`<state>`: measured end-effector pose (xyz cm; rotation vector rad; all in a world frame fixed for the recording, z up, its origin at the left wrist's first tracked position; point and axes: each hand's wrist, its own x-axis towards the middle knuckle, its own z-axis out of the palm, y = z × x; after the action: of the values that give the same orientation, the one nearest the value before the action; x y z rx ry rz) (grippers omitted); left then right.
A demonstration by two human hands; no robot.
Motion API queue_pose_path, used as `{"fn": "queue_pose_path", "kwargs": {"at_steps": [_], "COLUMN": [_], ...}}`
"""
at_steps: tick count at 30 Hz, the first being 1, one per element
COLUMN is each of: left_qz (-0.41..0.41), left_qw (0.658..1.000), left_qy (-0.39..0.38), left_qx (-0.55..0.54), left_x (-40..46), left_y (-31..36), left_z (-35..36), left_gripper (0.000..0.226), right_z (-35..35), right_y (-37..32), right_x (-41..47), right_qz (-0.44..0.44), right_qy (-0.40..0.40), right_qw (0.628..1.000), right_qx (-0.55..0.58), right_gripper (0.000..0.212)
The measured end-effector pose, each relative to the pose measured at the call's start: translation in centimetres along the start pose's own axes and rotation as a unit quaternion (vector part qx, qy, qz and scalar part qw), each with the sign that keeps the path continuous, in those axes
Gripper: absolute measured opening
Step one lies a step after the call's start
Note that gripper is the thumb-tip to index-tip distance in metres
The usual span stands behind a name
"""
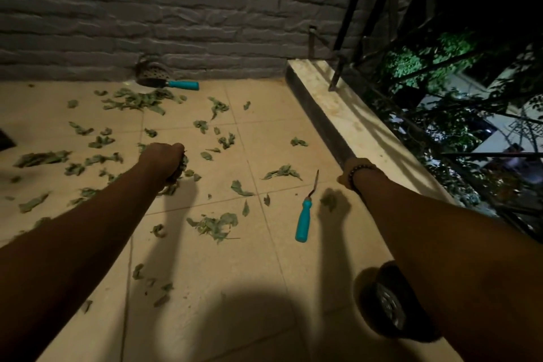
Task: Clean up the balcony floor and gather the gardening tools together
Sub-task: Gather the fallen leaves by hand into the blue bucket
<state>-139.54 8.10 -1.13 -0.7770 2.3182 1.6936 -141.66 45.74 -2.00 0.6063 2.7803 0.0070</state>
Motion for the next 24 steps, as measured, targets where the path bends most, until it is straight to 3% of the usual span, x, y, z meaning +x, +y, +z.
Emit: {"fn": "queue_pose_path", "kwargs": {"at_steps": [4, 8, 14, 19, 24], "left_qz": [0.008, 0.014, -0.031, -0.032, -0.065], "left_qw": [0.999, 0.995, 0.993, 0.991, 0.985], "left_qy": [0.024, 0.061, 0.107, 0.126, 0.154], "left_qx": [0.040, 0.072, 0.031, -0.018, -0.032], "left_x": [0.2, 0.8, 1.5, 1.8, 0.7], "left_y": [-1.7, -3.2, -5.1, -5.0, -6.9], "left_z": [-1.5, -3.7, -5.9, -6.7, -8.7], "left_gripper": [0.037, 0.040, 0.041, 0.040, 0.035], "right_z": [3.7, 9.4, 12.3, 10.6, 11.9], "right_y": [-1.8, -1.3, -3.0, -8.8, -13.5], "right_x": [0.8, 0.9, 0.3, 2.5, 4.9], "right_qz": [-0.050, -0.007, -0.003, -0.080, -0.158], "right_qy": [-0.048, -0.037, 0.075, 0.152, 0.014], "right_qw": [0.997, 0.998, 0.993, 0.963, 0.954], "right_qx": [-0.023, 0.042, 0.089, 0.208, 0.255], "right_gripper": [0.039, 0.038, 0.026, 0.023, 0.036]}}
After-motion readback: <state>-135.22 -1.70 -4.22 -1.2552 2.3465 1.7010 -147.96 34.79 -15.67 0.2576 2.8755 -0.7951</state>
